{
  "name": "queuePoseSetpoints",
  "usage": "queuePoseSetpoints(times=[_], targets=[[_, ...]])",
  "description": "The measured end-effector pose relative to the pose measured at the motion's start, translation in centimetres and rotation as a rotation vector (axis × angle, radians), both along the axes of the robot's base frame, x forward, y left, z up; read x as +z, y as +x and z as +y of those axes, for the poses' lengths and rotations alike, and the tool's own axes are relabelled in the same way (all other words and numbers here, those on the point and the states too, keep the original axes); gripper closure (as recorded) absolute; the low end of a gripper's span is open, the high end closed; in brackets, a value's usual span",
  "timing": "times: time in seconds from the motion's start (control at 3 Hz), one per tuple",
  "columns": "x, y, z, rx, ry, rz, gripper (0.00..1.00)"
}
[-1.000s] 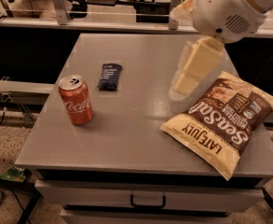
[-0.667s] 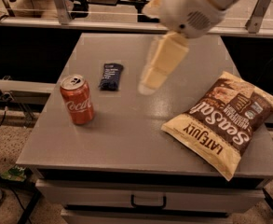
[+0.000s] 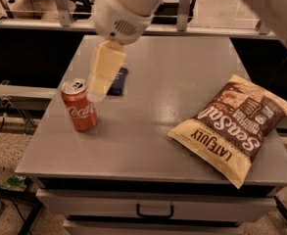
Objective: Move coke can near brown chip bag
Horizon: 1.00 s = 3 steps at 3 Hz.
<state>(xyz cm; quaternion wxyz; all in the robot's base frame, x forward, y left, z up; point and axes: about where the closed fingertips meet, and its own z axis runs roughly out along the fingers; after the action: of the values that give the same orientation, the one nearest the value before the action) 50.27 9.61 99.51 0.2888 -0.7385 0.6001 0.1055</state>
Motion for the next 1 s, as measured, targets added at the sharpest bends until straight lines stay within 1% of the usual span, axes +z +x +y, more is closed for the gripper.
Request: queuePoseSetpoints(times=[0.33, 0.67, 1.0], targets=[[-3.0, -0.3, 4.0, 0.075, -0.058, 0.027, 0.0], [-5.7, 0.3, 6.6, 0.112, -0.105, 0.042, 0.0], [-7.5, 1.5, 7.1, 0.119, -0.118, 0.061, 0.0]])
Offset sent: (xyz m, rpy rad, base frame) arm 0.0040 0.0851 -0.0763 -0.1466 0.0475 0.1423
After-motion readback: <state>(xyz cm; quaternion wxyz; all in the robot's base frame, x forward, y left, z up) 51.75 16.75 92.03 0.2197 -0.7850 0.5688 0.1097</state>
